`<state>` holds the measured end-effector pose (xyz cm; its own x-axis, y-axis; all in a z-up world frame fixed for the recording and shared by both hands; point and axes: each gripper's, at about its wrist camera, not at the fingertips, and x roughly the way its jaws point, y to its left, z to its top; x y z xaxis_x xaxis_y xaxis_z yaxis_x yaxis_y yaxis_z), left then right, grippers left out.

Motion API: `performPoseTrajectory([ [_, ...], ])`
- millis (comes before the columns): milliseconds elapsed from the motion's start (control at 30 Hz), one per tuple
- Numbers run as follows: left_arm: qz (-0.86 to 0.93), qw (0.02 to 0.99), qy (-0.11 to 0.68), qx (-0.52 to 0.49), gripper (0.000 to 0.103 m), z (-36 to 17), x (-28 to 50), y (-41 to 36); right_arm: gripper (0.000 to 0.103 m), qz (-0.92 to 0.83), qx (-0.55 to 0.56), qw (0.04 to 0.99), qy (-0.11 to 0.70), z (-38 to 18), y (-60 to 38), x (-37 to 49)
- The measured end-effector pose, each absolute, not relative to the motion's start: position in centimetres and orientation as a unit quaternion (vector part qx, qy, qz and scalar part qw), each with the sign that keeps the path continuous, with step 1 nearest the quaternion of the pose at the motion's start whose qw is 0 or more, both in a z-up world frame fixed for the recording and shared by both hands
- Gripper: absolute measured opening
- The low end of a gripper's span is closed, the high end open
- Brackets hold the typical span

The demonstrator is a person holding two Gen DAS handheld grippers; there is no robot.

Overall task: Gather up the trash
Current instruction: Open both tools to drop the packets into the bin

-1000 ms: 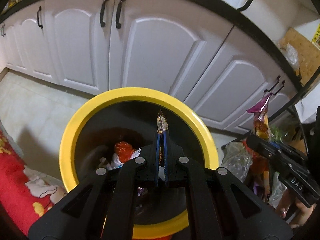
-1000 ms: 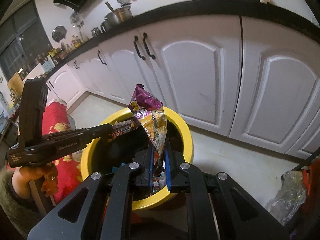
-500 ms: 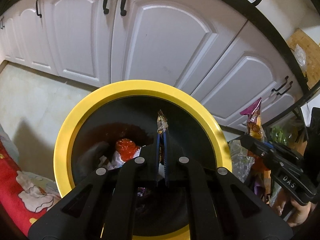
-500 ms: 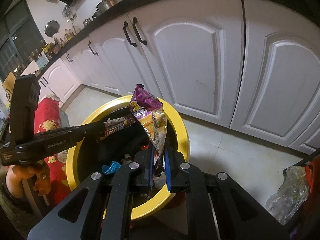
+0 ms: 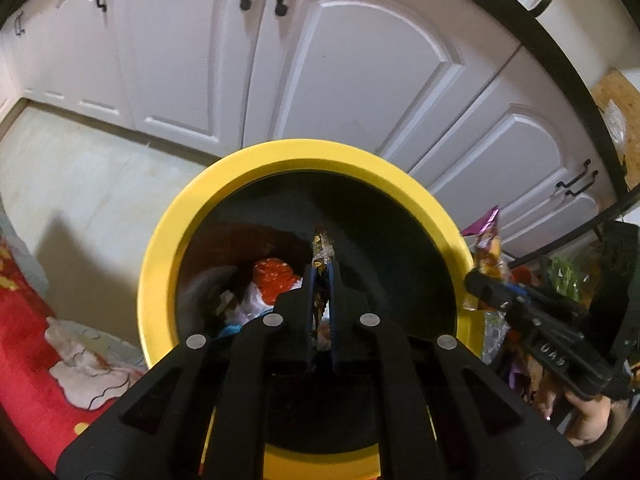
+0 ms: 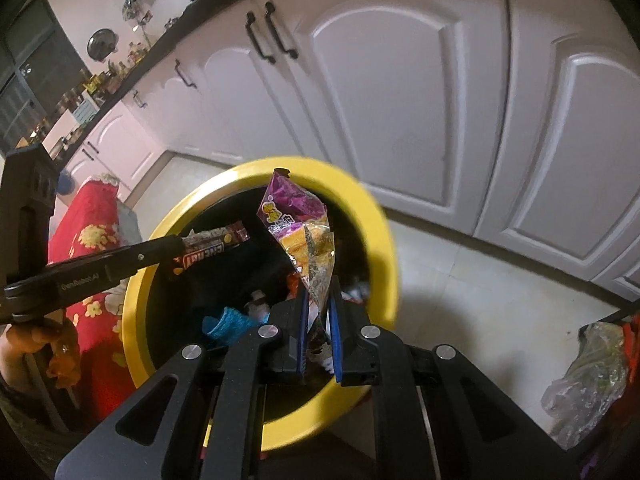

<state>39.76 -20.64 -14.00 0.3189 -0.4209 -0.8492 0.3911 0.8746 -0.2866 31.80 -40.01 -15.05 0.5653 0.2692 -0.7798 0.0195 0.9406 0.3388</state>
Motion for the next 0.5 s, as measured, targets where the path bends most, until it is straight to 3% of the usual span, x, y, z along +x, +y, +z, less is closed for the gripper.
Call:
performPoseTrajectory([
  [67, -0.245, 0.815, 0.526, -0.014, 0.021, -13.8, 39.6, -20.1, 0.014, 0.077, 0.147, 0.868, 0.467, -15.4, -39.0, 31.9],
  [100, -0.242, 0.816, 0.525, -0.014, 0.031, -13.8, 39.5, -19.9, 0.026, 0.076, 0.145, 0.868, 0.469, -15.4, -38.8, 31.9],
  [167, -0.237, 0.82, 0.52, -0.014, 0.043, -13.4, 39.3, -19.4, 0.037, 0.074, 0.146, 0.869, 0.467, -15.3, -38.6, 31.6],
  [267, -0.229, 0.829, 0.51, -0.018, 0.048, -12.5, 38.7, -18.3, 0.039, 0.069, 0.154, 0.872, 0.46, -14.9, -38.8, 30.9],
  [367, -0.225, 0.838, 0.496, -0.022, 0.065, -11.3, 37.9, -17.6, 0.043, 0.068, 0.159, 0.877, 0.449, -14.1, -38.9, 30.2],
  [500, -0.225, 0.848, 0.479, -0.029, 0.085, -9.8, 36.6, -16.6, 0.058, 0.054, 0.153, 0.89, 0.426, -12.4, -38.7, 28.4],
])
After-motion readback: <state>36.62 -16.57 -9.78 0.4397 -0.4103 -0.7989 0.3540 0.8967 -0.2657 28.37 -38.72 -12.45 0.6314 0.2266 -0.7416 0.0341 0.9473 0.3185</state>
